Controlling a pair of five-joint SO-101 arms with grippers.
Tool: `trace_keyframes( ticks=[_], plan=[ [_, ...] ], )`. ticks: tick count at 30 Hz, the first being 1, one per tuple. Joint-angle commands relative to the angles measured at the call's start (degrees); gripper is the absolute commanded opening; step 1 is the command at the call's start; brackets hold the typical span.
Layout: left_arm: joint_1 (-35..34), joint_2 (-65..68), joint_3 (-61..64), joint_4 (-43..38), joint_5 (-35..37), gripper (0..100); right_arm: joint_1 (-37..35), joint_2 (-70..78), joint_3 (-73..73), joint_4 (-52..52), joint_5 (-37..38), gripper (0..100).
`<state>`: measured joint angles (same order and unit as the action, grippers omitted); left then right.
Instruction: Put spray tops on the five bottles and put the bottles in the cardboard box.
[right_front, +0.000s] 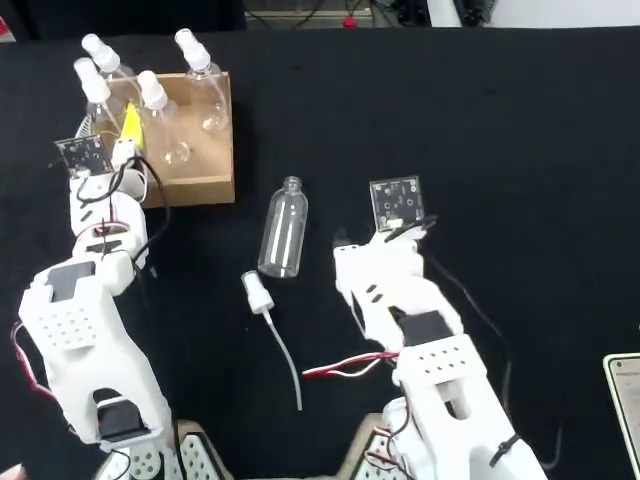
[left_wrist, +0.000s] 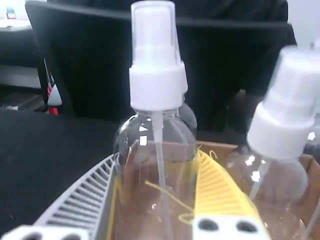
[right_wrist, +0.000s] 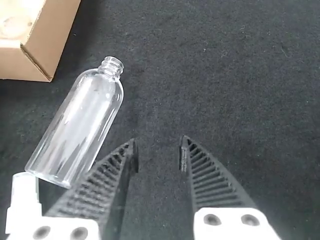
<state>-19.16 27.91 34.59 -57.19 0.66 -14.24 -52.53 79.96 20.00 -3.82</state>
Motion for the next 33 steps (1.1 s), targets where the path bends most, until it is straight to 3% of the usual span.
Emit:
trace_keyframes(
  ticks=[1,6,33],
  plan=[
    [-0.40,-0.79,-0.92,2.11,0.53,13,0.62,-1.45,-0.84,-1.58,0.44,13.1],
    [-0.22,-0.79,-1.10,5.54,0.53,22,0.62,-1.45,-0.84,-1.58,0.44,13.1],
    [-3.30,-1.41,-0.04,5.19,0.09,22,0.62,-1.36,-0.84,-1.58,0.44,13.1]
  ],
)
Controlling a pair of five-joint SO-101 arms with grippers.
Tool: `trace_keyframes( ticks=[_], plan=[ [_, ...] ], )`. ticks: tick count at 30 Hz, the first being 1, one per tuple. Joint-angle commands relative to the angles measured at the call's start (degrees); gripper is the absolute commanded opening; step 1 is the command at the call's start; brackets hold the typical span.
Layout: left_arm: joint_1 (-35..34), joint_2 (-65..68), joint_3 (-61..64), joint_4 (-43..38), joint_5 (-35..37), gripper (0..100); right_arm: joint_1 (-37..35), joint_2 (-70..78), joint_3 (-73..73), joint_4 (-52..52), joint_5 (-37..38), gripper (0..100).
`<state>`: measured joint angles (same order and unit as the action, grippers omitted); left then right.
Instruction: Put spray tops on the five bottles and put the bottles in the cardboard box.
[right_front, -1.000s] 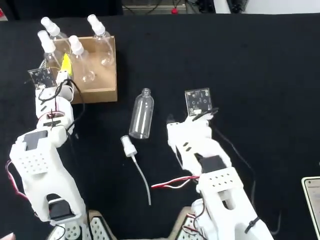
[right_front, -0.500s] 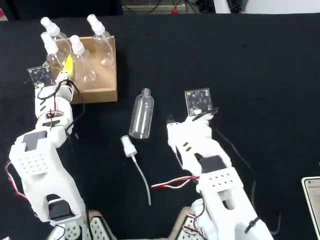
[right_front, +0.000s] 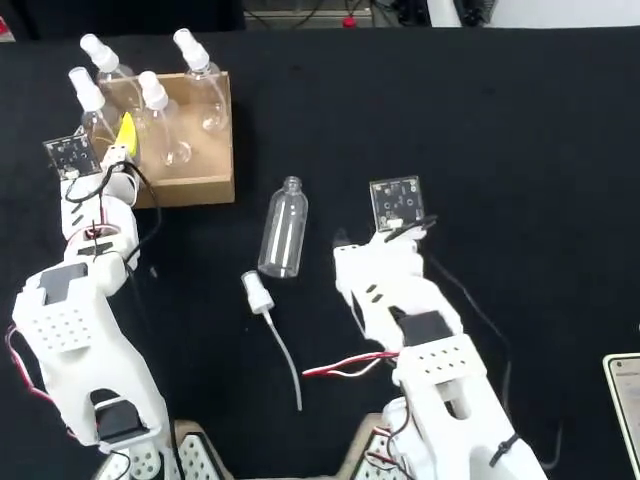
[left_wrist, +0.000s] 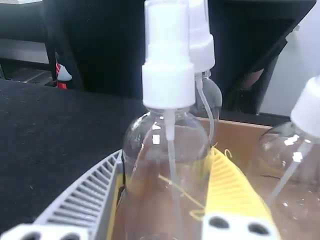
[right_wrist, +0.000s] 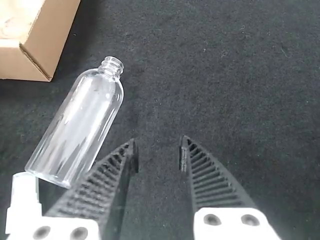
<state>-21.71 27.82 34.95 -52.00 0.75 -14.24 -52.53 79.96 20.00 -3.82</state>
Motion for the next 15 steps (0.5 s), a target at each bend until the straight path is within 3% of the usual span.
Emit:
trace_keyframes(
  ticks=[1,8,15],
  plan=[
    [-0.66,-1.32,-0.40,0.00,0.00,22,0.62,-1.36,-0.84,-1.58,0.44,13.1],
    [-1.10,-1.32,-0.40,0.44,0.00,34,0.62,-1.36,-0.84,-1.58,0.44,13.1],
    [-2.68,-1.41,-0.40,0.18,0.00,35,0.62,-1.36,-0.84,-1.58,0.44,13.1]
  ],
)
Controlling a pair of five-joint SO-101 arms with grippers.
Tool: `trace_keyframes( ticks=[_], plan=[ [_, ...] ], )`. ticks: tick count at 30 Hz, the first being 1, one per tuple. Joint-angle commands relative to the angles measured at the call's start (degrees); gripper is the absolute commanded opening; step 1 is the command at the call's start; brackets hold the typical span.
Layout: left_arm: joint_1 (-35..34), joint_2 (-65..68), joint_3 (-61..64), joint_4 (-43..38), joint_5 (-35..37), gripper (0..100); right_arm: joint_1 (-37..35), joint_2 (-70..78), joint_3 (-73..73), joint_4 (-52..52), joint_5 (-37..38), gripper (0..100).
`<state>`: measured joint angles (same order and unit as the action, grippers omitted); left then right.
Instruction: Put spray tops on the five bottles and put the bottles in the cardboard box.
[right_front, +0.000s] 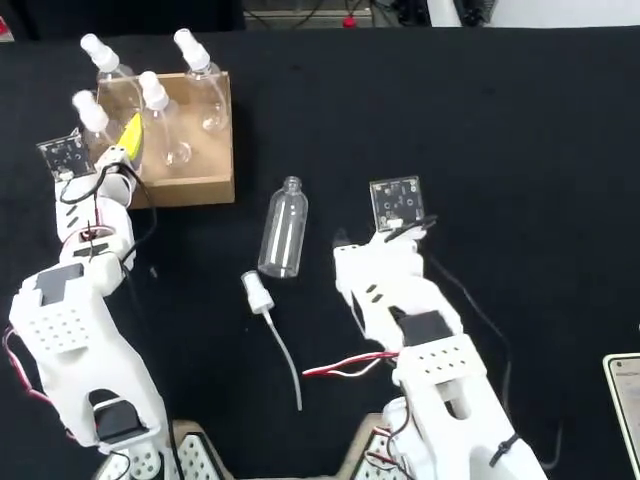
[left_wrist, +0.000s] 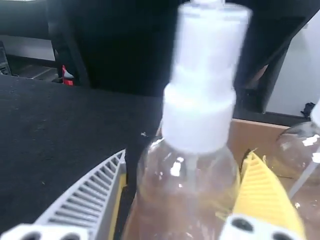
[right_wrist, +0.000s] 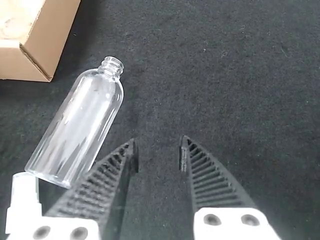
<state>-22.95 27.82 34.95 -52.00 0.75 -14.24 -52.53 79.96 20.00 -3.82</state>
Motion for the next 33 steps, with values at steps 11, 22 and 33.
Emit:
trace_keyframes(
  ticks=[11,22,33],
  plan=[
    [-1.71,-12.40,7.16,0.53,0.44,35,0.62,-1.36,-0.84,-1.58,0.44,13.1],
    [-1.71,-19.69,16.84,0.53,0.44,35,0.62,-1.19,-0.75,-1.58,0.44,13.1],
    [-2.33,-37.89,32.22,0.70,0.09,35,0.62,-1.19,-0.84,-1.58,0.44,13.1]
  ],
)
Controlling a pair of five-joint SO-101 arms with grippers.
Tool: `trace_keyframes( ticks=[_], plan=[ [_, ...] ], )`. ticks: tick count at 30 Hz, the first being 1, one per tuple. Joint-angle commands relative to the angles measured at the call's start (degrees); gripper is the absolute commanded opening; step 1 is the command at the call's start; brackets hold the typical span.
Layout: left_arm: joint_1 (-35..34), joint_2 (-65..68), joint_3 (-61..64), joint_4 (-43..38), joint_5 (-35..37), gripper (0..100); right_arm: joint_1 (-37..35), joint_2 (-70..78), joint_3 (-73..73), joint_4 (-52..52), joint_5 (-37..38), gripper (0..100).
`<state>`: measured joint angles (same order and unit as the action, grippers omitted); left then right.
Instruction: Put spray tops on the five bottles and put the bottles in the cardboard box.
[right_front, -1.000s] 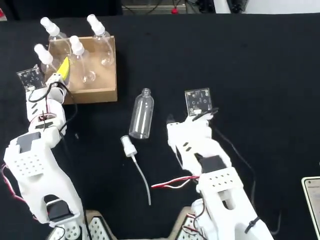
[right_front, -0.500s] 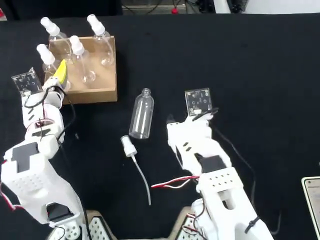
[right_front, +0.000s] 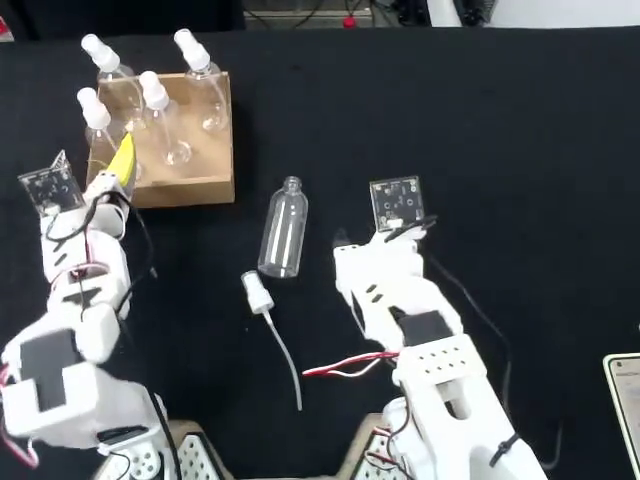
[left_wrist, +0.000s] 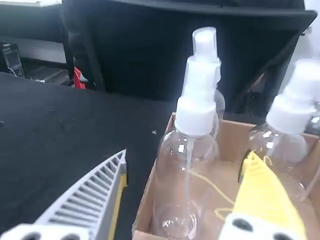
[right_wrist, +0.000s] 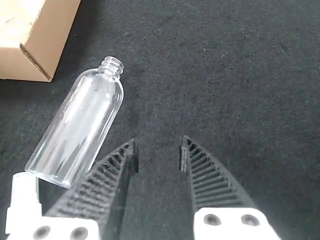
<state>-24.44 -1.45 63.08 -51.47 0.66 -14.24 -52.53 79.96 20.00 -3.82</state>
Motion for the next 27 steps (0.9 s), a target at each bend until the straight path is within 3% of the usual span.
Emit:
trace_keyframes(
  ticks=[1,4,10,13,17,21,24,27],
  plan=[
    [-0.84,-10.64,5.67,1.23,0.18,35,0.62,-1.19,-0.84,-1.58,0.44,13.1],
    [-0.66,-17.32,7.52,13.01,0.18,35,0.62,-1.19,-0.84,-1.58,0.44,13.1],
    [-0.22,-33.23,0.75,58.73,0.62,35,0.62,-1.27,-0.84,-1.58,0.44,13.1],
    [-0.22,-40.97,-3.82,76.92,0.62,35,0.62,-1.27,-0.84,-1.58,0.44,13.1],
    [-0.84,-48.88,-3.82,84.57,0.09,35,0.62,-1.27,-0.84,-1.58,0.44,13.1],
    [-1.36,-56.00,2.77,83.78,-1.14,35,0.70,-1.27,-0.84,-1.58,0.44,13.1],
    [2.68,-59.78,5.58,82.90,-1.49,35,0.62,-1.19,-0.75,-1.58,0.44,13.1],
    [8.75,-61.01,2.95,89.23,-1.58,35,0.62,-1.19,-0.75,-1.58,0.44,13.1]
  ],
)
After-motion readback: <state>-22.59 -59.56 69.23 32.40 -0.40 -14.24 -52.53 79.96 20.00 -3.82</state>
